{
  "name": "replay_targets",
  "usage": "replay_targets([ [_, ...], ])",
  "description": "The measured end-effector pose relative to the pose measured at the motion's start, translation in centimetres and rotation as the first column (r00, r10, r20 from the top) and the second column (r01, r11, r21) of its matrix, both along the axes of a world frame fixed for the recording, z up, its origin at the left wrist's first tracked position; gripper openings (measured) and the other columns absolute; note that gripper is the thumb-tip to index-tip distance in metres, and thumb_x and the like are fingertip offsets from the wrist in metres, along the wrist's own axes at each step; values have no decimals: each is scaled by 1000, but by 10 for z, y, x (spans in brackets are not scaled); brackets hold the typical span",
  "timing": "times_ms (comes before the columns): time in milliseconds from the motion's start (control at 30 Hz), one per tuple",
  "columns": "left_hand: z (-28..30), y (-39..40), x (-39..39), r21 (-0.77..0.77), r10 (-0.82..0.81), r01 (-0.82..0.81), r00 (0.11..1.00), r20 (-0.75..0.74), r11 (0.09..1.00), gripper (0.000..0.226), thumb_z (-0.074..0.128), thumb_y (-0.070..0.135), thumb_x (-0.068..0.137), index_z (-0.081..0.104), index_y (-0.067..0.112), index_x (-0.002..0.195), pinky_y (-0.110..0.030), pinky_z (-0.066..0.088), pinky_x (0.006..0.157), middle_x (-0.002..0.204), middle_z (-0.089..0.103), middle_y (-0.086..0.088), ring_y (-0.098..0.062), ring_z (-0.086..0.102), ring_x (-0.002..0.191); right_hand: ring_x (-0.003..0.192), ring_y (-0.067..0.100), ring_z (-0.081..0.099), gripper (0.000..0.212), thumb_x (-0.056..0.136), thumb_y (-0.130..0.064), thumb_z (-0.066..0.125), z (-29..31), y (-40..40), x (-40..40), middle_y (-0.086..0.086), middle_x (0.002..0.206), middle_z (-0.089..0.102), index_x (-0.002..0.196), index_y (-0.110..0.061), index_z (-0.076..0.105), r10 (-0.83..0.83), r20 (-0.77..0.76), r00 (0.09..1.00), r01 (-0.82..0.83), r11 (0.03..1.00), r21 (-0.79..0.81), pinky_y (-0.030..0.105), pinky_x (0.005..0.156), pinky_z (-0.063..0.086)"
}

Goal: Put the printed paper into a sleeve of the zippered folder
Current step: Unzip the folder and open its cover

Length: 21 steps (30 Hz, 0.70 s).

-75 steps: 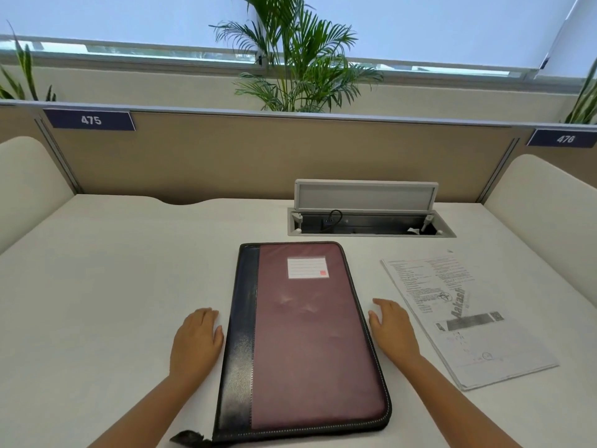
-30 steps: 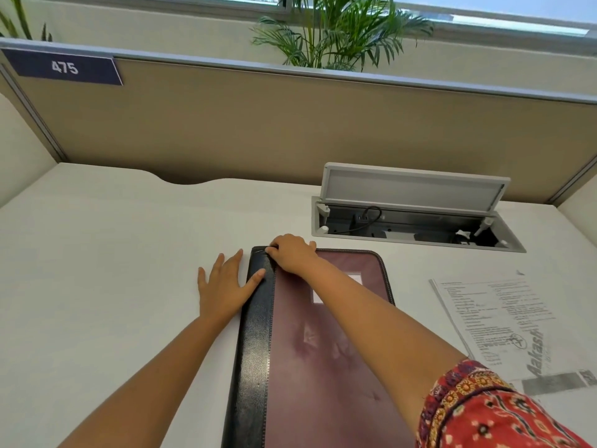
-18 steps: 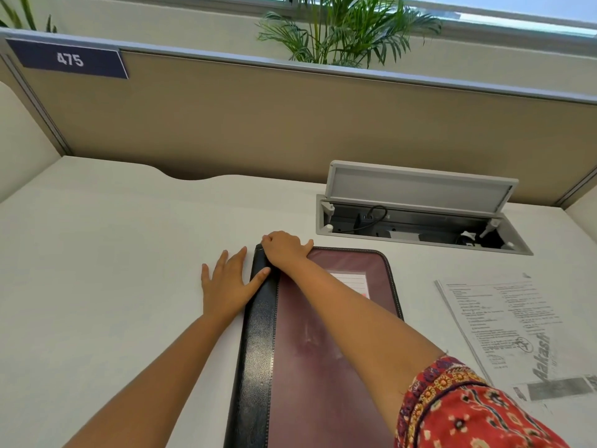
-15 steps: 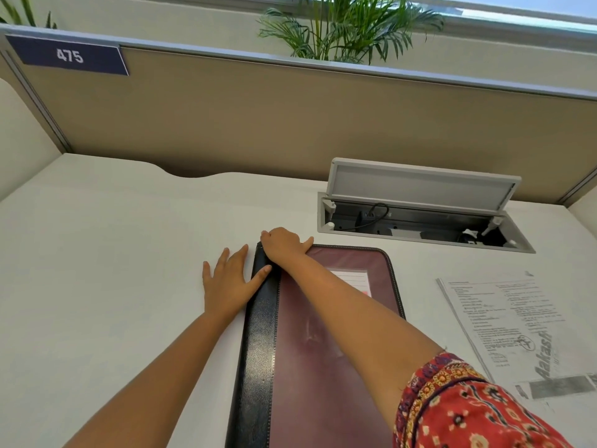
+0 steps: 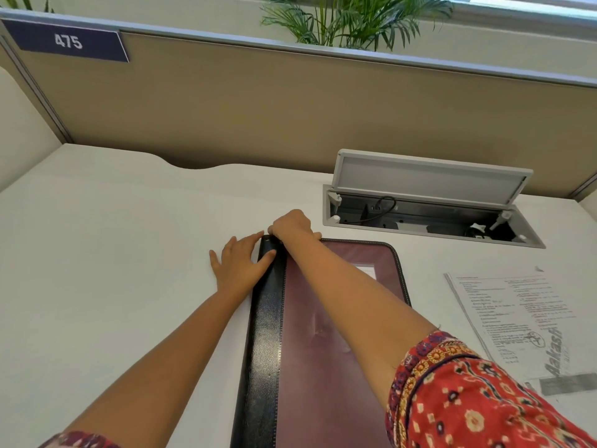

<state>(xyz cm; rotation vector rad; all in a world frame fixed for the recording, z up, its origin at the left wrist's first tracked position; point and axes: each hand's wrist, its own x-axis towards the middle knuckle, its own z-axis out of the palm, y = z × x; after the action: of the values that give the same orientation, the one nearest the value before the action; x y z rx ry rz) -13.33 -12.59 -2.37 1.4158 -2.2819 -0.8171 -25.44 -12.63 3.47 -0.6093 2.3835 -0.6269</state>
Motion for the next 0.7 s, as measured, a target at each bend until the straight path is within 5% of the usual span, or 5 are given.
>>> replay_targets([
  [300,-1,-10,-8,-12,-1,1,1000,28,1000,48,52,58,80,47,37,122,-56,-3,113,142,45,6,-20,16,143,85,26,53,33,73,-23,67,3,1,-23,3,66,44,64,-10,38,71,-73,995,-67,996,52,40,99,43],
  [433,-1,-10,-7,-15,-9,9,999,34,1000,48,52,57,80,47,37,122,-57,-3,112,143,44,5,-20,15,143,102,28,59,28,73,-25,63,5,14,-46,5,78,52,85,-7,46,56,-92,994,-47,994,96,42,99,44],
  [600,-1,-11,-6,-19,-25,25,999,31,999,49,53,57,80,47,34,123,-57,-3,112,143,44,4,-21,16,143,110,31,57,48,74,-28,61,-2,38,-77,13,115,61,114,-4,52,-25,-82,996,36,991,129,45,103,41],
  [700,-1,-13,-5,-10,-39,40,998,51,999,51,53,58,80,46,34,124,-57,-3,112,144,42,3,-21,15,143,113,32,55,38,75,-30,61,-6,51,-93,12,109,60,104,-7,53,-69,-113,991,85,986,141,44,105,39],
])
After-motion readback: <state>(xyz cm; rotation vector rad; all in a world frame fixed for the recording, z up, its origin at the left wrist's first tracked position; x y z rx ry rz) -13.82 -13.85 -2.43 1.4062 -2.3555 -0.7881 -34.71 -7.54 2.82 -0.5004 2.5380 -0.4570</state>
